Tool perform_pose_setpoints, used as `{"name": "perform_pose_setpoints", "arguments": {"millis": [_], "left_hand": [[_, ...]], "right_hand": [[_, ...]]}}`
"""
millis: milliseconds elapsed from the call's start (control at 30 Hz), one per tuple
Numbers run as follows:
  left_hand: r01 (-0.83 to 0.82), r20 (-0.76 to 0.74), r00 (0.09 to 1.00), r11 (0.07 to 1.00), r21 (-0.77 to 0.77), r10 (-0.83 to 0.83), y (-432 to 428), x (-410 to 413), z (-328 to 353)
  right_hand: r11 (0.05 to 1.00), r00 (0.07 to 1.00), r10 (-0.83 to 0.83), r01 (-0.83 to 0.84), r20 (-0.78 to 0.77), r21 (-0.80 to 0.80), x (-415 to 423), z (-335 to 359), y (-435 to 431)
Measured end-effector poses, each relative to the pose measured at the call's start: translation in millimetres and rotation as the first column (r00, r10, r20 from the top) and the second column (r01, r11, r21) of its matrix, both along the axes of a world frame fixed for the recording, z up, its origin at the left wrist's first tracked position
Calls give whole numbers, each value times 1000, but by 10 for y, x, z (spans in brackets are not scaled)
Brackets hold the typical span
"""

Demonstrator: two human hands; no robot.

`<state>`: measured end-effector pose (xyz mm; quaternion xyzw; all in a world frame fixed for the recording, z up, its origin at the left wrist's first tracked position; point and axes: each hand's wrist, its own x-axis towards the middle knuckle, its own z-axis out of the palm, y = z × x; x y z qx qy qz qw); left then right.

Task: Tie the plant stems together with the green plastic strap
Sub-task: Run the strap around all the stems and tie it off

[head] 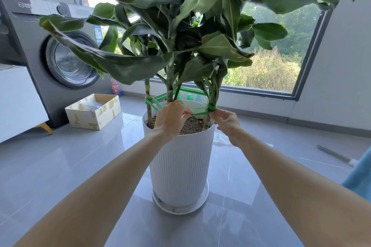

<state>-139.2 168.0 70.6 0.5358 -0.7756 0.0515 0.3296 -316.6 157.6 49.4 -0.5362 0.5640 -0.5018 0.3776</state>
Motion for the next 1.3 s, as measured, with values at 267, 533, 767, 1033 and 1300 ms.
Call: {"name": "perform_pose_setpoints", "arguments": {"millis": [267,533,767,1033,1300], "left_hand": [[-2,0,1000,1000,-6,2,-33,-2,-2],[12,-9,1000,998,-59,-13,-70,-84,0],[-37,-30,999,999,40,38,-225,-211,-28],[-24,193,981,999,-48,33,-238,-259,119],[-98,238,966,995,-36,104,-264,-312,148]], "right_hand": [[993,996,84,-87,38,77,7,28,-9],[977,987,131,-145,97,155,3,19,-17],[980,986,118,-135,119,143,70,12,6],[984,991,116,-124,72,126,72,20,16],[992,995,85,-90,50,89,102,21,54]]}}
